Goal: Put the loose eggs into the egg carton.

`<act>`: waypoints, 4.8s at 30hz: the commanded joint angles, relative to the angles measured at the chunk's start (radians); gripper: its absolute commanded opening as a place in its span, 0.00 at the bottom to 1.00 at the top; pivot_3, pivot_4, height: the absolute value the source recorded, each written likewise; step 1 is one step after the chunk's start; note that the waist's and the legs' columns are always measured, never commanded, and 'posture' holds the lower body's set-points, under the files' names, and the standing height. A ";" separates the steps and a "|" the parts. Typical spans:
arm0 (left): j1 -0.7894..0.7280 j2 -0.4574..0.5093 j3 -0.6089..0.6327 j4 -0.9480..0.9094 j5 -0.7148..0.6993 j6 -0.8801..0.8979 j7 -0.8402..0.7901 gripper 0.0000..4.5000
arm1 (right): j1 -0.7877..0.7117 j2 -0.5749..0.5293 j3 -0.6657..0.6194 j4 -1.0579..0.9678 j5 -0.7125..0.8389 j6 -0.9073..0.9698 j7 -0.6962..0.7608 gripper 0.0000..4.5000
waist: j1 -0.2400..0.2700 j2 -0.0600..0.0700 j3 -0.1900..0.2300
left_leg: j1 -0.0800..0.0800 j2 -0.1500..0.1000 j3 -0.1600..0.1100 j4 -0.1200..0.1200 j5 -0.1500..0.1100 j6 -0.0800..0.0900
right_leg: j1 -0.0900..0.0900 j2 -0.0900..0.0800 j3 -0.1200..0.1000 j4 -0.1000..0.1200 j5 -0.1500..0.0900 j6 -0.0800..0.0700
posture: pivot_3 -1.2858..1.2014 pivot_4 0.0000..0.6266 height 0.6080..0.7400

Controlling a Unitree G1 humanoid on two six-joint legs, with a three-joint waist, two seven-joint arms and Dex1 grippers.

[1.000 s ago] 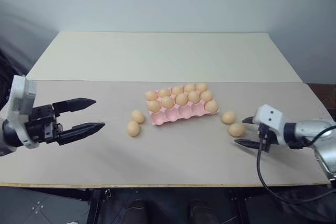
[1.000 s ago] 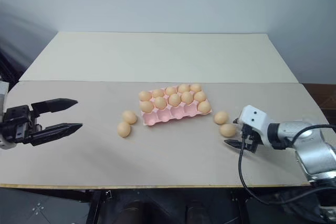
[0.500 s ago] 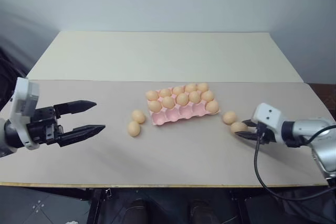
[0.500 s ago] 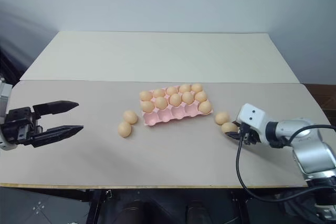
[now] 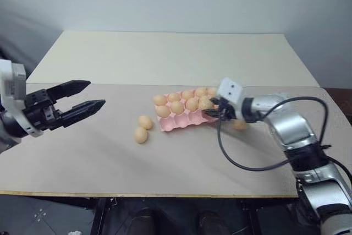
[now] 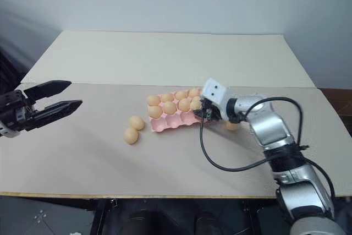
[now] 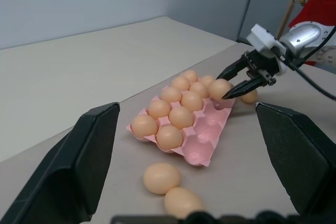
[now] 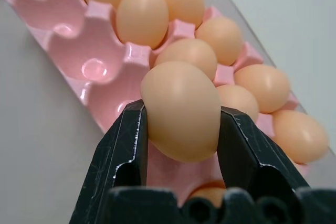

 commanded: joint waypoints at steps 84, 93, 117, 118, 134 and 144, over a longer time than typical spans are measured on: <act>0.136 0.028 0.082 -0.009 0.040 -0.057 -0.095 1.00 | -0.020 0.107 0.000 -0.127 -0.041 0.088 -0.054 0.90 | -0.005 0.000 0.000 | 0.003 0.002 0.004 0.000 0.000 0.001 | -0.003 0.002 0.004 0.005 0.000 0.000 | 0.52 0.24 1.00; 0.193 0.039 0.135 0.018 0.073 -0.065 -0.122 1.00 | 0.067 -0.067 -0.272 -0.352 0.145 0.223 0.045 0.99 | -0.004 -0.001 0.000 | 0.001 0.002 0.004 -0.001 -0.001 0.001 | -0.004 0.002 0.004 0.005 0.000 0.000 | 0.52 0.24 1.00; 0.041 -0.160 -0.352 -0.281 0.238 0.219 0.426 1.00 | 0.374 -0.247 -0.497 -0.352 0.305 -0.038 0.189 0.99 | 0.014 -0.001 0.000 | 0.008 0.001 0.004 -0.001 -0.001 0.002 | 0.004 0.002 0.006 -0.003 0.000 0.000 | 0.52 0.24 1.00; -0.001 -0.185 -0.381 -0.278 0.255 0.290 0.500 1.00 | 0.378 -0.246 -0.501 -0.358 0.312 -0.034 0.184 0.99 | 0.014 -0.001 0.000 | 0.008 0.001 0.004 -0.001 -0.001 0.002 | 0.004 0.002 0.006 -0.003 0.000 0.000 | 0.52 0.24 1.00; -0.173 -0.368 -0.488 -0.196 0.331 0.573 0.732 0.59 | 0.390 -0.254 -0.534 -0.427 0.385 0.012 0.116 1.00 | 0.018 -0.001 0.000 | 0.008 0.001 0.003 0.000 -0.001 0.001 | 0.004 0.002 0.006 -0.003 0.000 0.000 | 0.52 0.24 1.00; -0.114 -0.176 -0.329 -0.301 0.257 0.553 0.545 0.26 | 0.390 -0.252 -0.549 -0.439 0.409 0.049 0.039 1.00 | 0.014 -0.001 0.000 | 0.007 0.001 0.003 -0.001 -0.001 0.001 | 0.004 0.001 0.006 -0.003 0.000 0.000 | 0.52 0.24 1.00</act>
